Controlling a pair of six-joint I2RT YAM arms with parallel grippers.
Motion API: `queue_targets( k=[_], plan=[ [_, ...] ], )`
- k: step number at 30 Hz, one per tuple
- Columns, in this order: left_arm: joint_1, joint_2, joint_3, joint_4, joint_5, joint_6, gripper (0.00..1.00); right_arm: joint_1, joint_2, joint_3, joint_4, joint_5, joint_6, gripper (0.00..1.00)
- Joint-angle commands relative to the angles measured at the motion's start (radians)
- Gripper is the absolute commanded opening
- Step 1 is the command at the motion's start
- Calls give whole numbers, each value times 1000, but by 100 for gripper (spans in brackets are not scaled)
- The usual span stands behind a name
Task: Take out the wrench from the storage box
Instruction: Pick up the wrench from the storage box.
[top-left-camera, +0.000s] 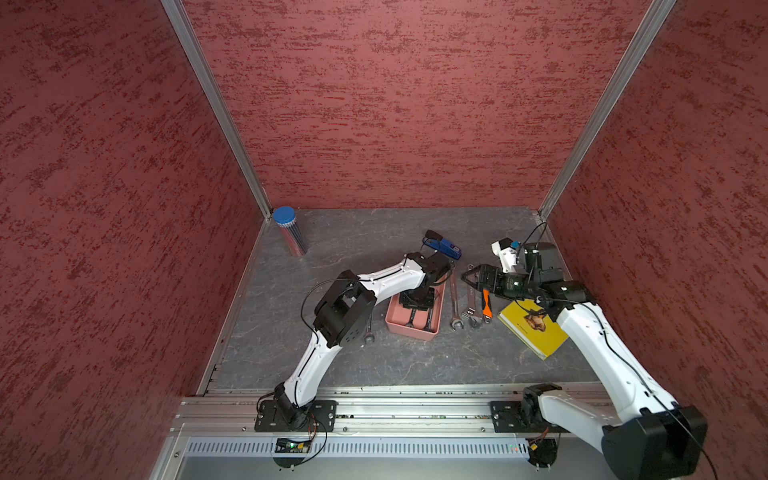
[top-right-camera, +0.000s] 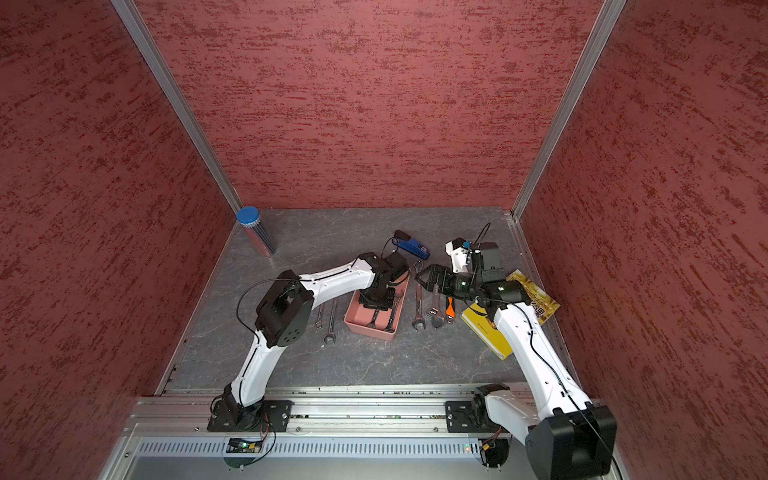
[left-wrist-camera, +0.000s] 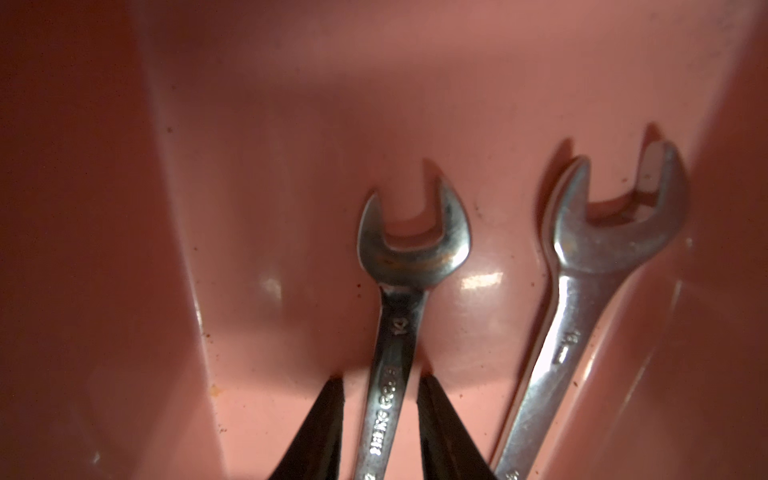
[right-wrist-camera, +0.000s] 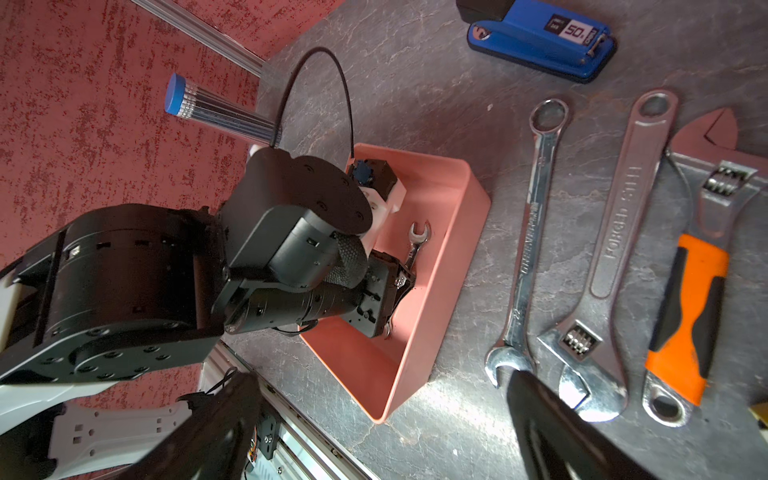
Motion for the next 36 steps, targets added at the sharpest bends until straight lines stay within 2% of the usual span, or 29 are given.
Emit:
queue_targets(
  k=[1, 6, 26, 36],
  plan=[
    [-2, 70, -37, -18, 4, 4, 27, -7, -4, -6, 22, -17, -7, 99],
    [-1, 76, -39, -34, 3, 10, 5, -8, -4, -8, 24, -19, -5, 98],
    [22, -61, 107, -108, -75, 11, 5, -10, -10, -9, 23, -13, 4, 98],
    [28, -83, 227, -221, -85, 9, 6, -10, -14, -6, 21, -11, 4, 98]
  ],
)
